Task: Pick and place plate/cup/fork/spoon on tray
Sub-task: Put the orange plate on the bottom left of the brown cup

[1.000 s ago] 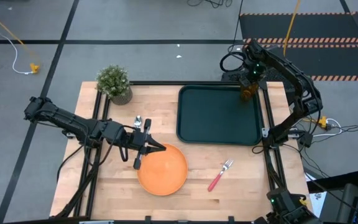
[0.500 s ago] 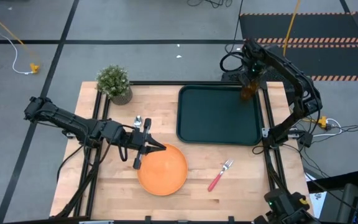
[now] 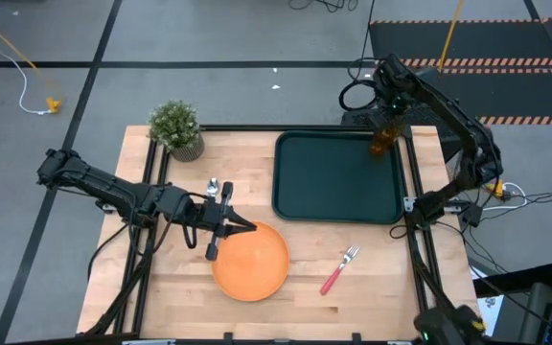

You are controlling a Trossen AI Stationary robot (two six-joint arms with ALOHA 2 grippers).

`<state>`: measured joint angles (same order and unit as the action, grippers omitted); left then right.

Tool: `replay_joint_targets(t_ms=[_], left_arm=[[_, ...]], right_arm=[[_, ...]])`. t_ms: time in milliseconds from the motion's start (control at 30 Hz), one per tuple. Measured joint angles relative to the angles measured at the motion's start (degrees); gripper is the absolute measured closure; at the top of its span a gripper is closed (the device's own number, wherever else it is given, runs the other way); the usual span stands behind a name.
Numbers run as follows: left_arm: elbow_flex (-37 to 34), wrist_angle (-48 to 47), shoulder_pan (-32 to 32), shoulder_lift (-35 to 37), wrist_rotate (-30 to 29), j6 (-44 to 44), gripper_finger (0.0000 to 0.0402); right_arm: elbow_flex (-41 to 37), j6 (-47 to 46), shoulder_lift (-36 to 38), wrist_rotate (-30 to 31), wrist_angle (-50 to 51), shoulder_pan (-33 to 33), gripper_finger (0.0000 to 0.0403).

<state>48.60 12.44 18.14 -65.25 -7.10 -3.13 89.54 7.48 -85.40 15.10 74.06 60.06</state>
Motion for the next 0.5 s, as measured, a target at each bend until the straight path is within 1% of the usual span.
replay_joint_targets(t_ms=[100,200,267,333,433,500], left_arm=[[0.3,1.1,1.0,0.0,-3.2,4.3,0.0378],[1.5,0.6,3.4,0.0,-4.7,1.8,0.0378],[2.1,-0.7,5.2,0.0,-7.4,-0.5,0.0378],[3.1,-3.3,6.6,0.0,-11.5,-0.9,0.0378],[4.7,-6.5,8.4,0.0,-16.3,1.6,0.0378],[5.1,-7.4,10.0,-0.2,-17.0,3.5,0.0378]], right_arm=[[0.0,-0.8,4.7,0.0,-0.1,-3.6,0.0211],[0.0,-2.2,10.7,-0.2,-0.1,-8.3,0.0211],[0.1,-4.6,14.8,-0.3,-0.1,-12.2,0.0211],[-0.3,-7.6,18.8,-0.9,-0.5,-16.6,0.0211],[-2.3,-12.9,24.7,-4.1,-1.4,-23.7,0.0211],[-4.3,-16.8,28.0,-5.1,-2.4,-28.9,0.0211]])
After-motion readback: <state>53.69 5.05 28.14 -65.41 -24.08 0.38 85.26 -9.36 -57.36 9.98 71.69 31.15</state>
